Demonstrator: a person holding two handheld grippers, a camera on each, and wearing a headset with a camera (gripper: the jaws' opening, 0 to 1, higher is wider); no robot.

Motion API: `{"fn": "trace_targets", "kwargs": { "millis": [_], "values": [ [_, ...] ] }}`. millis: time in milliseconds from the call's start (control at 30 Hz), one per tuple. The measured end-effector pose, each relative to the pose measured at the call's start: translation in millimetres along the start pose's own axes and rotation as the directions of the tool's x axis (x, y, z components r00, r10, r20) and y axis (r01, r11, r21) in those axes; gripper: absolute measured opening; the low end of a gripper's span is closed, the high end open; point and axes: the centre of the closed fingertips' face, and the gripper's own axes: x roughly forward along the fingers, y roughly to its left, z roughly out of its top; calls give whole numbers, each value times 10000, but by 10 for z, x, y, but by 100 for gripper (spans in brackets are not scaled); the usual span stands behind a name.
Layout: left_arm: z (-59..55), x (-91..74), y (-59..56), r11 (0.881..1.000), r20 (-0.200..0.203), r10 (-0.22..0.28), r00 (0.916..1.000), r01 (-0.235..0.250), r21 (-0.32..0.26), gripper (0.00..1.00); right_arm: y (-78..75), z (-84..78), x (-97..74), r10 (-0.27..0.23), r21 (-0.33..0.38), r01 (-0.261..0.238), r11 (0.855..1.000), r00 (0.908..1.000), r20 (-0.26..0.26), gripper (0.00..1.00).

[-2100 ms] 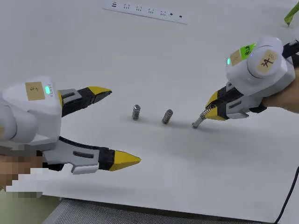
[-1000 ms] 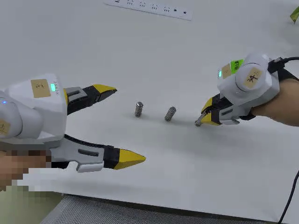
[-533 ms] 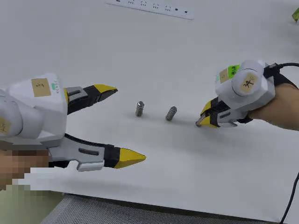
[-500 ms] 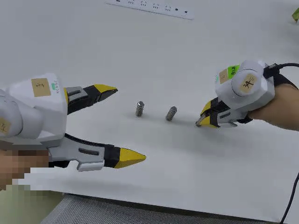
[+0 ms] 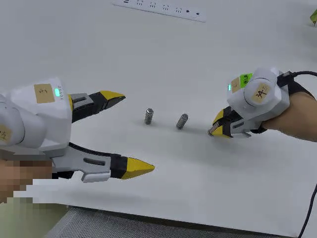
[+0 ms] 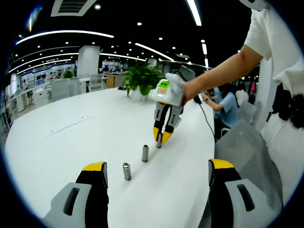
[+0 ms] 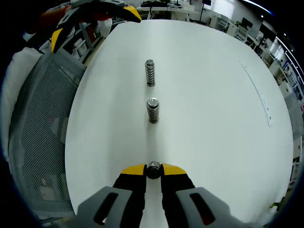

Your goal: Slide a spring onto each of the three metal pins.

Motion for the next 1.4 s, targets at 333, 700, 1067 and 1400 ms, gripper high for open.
{"fn": "trace_targets", "kwargs": {
  "millis": [333,700,1067,1400],
  "values": [
    [-3,-28,16,9999,-76,6,10000,-5,140,90,-2,26,-66,-119,88,117,9999,9997,209,20],
    [-44,-85,27,9989,-369,40,9993,-23,461,92,46,58,-483,-761,1380,523,9890,9820,1729,33],
    [-132,-133,65,9963,-721,144,9973,-82,853,99,301,20,-791,-1570,2628,706,9623,9329,3243,59],
    [-183,-144,76,9965,-920,226,9955,-150,827,100,511,-53,-935,-2188,3419,578,9379,8636,4542,83]
  ]
}}
